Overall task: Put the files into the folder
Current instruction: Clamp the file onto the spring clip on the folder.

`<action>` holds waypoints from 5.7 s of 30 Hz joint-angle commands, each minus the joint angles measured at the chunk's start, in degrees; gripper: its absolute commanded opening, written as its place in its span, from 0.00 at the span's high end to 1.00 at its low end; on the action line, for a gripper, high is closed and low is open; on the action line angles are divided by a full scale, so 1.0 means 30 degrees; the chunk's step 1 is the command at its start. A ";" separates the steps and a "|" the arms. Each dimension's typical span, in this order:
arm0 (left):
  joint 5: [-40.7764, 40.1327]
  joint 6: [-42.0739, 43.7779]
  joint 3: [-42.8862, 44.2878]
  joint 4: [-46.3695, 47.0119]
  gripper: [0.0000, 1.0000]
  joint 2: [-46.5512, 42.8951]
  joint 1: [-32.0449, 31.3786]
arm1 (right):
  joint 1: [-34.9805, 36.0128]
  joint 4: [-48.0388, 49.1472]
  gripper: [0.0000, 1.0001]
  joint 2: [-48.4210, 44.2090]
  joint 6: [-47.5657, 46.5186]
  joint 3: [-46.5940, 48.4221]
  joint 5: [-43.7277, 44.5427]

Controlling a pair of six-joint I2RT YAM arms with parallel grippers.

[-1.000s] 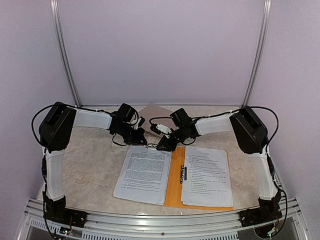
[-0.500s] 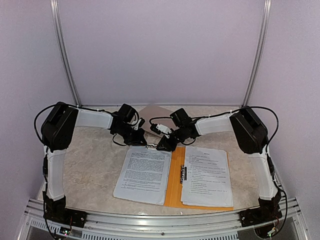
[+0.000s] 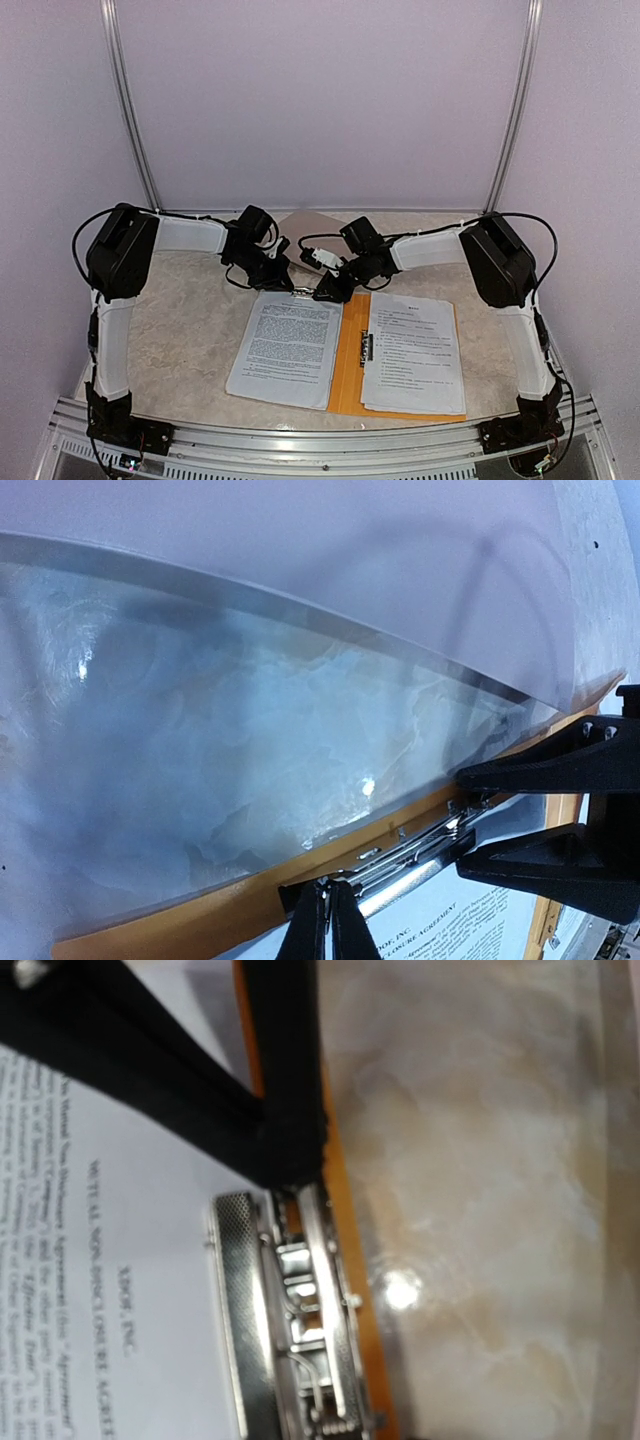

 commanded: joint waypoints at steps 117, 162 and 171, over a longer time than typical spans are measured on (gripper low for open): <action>0.0563 -0.2159 0.1219 -0.2550 0.97 0.0599 0.1144 | 0.0704 -0.5013 1.00 0.1291 -0.2526 -0.0642 0.2565; -0.1409 -0.4769 -0.8779 -0.0345 0.18 -0.8238 0.2264 | 0.0522 -0.8365 0.84 0.3005 -0.4010 0.5903 0.2245; -0.0211 -0.5235 -1.0733 0.0405 0.16 -0.8956 0.2275 | 0.0499 -0.5087 0.35 -0.0031 -0.0335 0.3655 0.2839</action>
